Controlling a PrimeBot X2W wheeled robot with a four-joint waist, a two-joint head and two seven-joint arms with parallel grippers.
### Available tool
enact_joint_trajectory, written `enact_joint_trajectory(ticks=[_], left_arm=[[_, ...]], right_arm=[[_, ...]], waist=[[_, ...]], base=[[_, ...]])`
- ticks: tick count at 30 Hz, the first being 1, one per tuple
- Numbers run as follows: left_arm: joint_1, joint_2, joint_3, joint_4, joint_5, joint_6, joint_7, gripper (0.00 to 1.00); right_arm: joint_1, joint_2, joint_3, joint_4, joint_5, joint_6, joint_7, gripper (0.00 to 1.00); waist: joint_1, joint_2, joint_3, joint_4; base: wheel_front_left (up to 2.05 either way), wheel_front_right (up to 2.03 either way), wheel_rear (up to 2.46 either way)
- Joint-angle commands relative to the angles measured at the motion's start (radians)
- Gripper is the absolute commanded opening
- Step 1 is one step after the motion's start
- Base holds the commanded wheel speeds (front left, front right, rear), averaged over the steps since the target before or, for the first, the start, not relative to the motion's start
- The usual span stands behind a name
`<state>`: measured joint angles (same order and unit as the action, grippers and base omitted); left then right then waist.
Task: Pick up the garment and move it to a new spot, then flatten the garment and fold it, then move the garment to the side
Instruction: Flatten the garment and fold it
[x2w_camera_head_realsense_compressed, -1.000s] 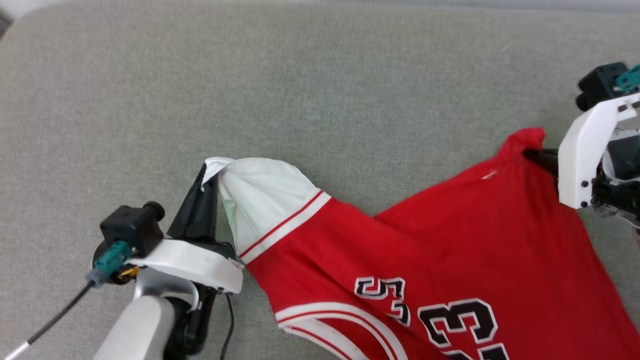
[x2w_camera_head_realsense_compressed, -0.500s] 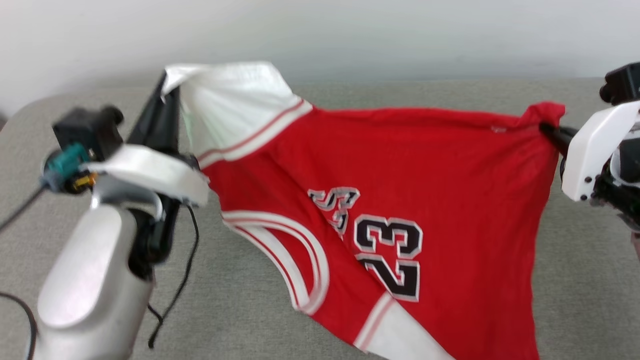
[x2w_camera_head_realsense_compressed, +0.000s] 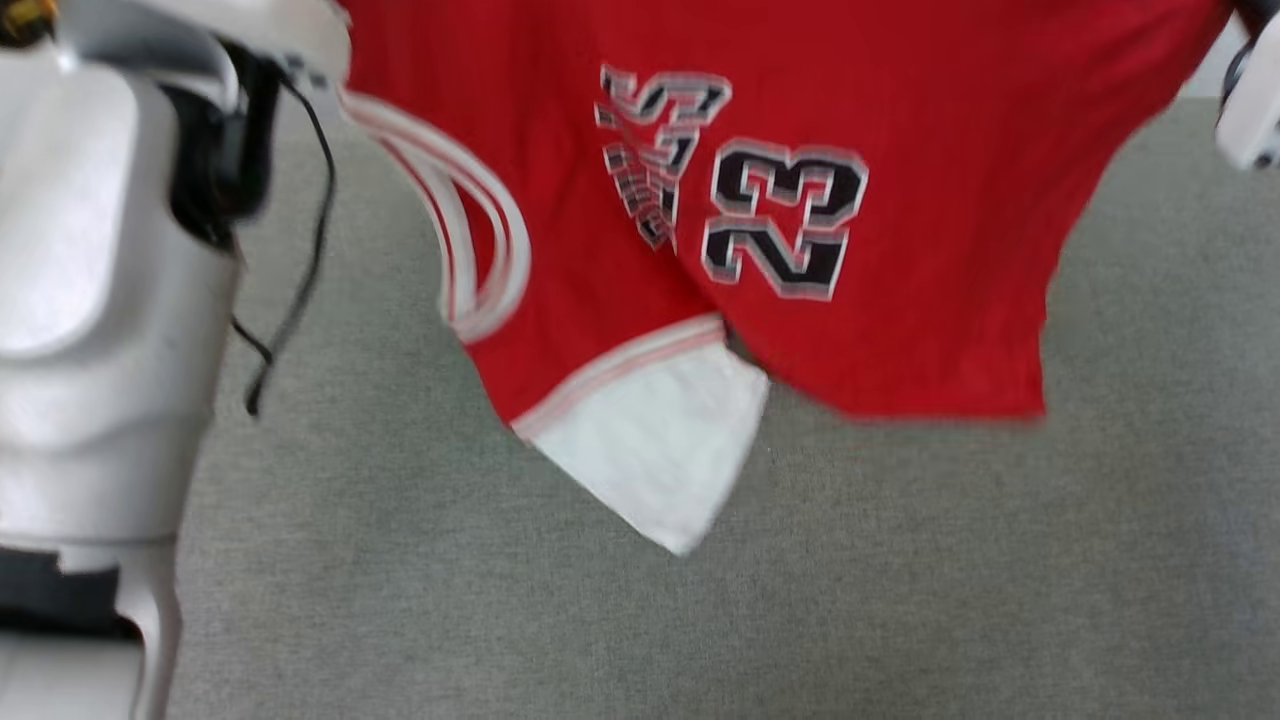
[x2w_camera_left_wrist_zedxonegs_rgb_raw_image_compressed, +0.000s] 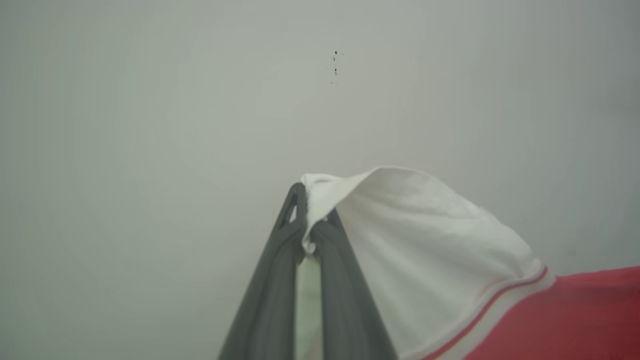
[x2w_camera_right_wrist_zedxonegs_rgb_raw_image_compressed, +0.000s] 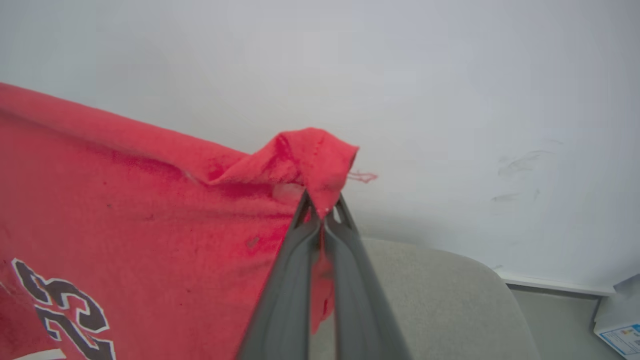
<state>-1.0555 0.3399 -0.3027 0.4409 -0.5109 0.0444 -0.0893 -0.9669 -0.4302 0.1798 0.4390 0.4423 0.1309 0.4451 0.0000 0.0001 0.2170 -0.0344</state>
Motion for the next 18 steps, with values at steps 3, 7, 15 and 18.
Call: enact_joint_trajectory(ticks=[3,7,15,18], left_arm=[[-0.128,0.013,-0.004,0.055,0.031,-0.011,-0.020,0.00],[-0.276,0.020,-0.010,0.113,0.061,-0.024,-0.051,0.00],[-0.493,0.021,-0.003,0.183,0.078,-0.038,-0.088,0.00],[-0.539,0.018,0.000,0.203,0.075,-0.042,-0.095,0.00]], right_arm=[[-0.107,0.007,-0.011,0.021,-0.031,-0.001,-0.046,0.00],[-0.230,0.005,-0.014,0.057,-0.057,-0.001,-0.101,0.00],[-0.442,0.001,0.026,0.109,-0.091,-0.001,-0.230,0.00],[-0.500,-0.003,0.045,0.137,-0.085,-0.001,-0.266,0.00]], waist=[[0.0000,-0.0001,0.083,-0.015],[0.0000,-0.0001,0.157,-0.022],[0.0000,-0.0001,0.306,-0.030],[0.0000,-0.0001,0.354,-0.029]], base=[[0.00,0.00,0.00],[0.00,0.00,0.00],[0.00,0.00,0.00],[0.00,0.00,0.00]])
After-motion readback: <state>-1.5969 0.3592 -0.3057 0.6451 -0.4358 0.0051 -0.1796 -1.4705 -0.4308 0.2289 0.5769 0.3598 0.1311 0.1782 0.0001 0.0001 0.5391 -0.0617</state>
